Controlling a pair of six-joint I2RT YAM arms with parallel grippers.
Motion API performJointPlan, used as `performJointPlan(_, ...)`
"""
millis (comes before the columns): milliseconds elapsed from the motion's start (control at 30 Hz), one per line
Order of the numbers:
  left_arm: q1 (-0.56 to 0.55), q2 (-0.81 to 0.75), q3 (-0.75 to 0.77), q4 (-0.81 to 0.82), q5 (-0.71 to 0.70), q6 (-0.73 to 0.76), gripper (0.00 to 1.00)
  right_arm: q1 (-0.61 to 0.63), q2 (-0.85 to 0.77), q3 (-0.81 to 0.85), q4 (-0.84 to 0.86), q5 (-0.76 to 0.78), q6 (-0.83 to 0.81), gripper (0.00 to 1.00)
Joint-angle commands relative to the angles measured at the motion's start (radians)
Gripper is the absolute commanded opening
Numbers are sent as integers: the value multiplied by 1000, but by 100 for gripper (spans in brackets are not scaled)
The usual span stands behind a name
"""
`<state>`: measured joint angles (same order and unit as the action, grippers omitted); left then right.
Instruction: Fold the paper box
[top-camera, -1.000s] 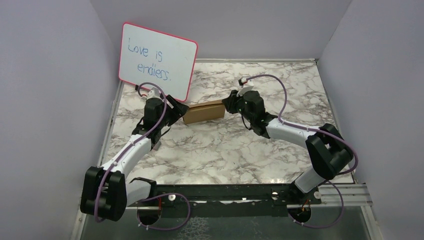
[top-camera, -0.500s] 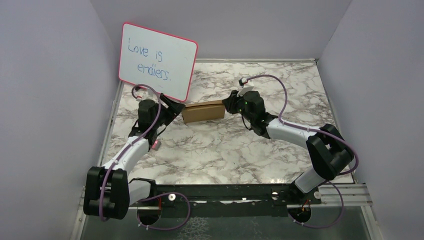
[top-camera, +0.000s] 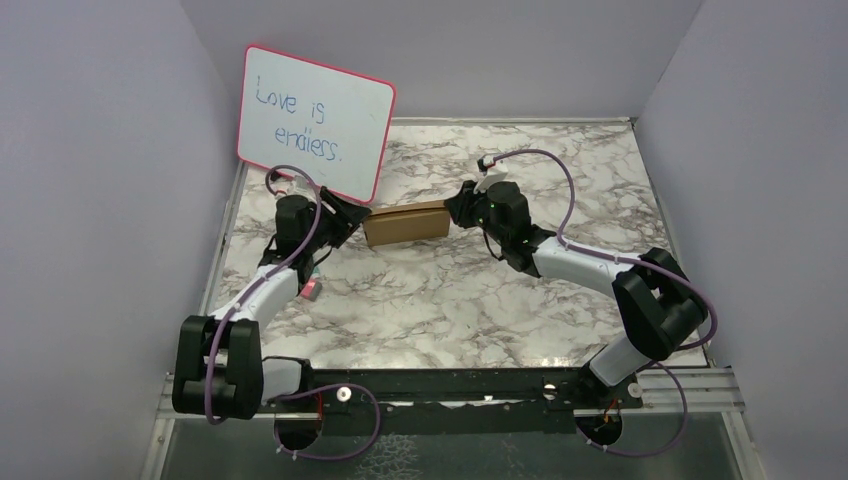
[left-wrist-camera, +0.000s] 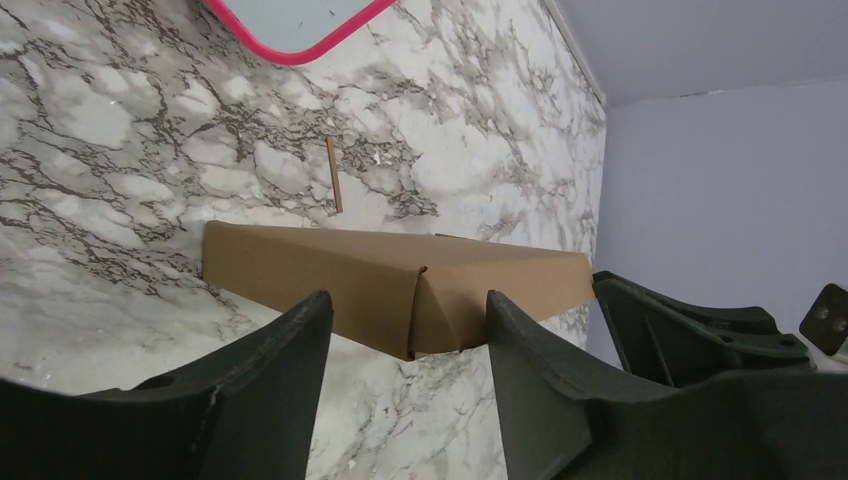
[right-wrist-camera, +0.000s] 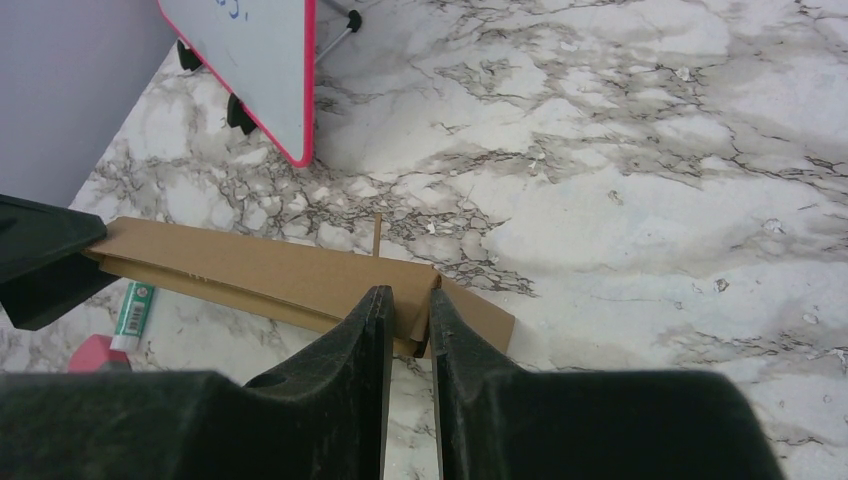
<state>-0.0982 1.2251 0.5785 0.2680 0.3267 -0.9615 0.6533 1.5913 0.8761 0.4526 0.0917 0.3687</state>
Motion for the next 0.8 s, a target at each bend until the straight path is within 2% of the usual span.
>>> performJointPlan(0, 6, 39, -12, 44, 65, 8, 54, 0, 28, -33, -182, -15, -8, 24)
performJointPlan(300, 18, 63, -73, 40, 9, 63, 34, -1, 36, -27, -195, -19, 30, 24)
performJointPlan(600, 20, 108, -122, 87, 15, 59, 28, -32, 28, 19, -290, -68, 41, 29)
performJointPlan(767, 20, 107, -125, 73, 16, 91, 24, -84, 37, 50, -352, -159, 62, 32)
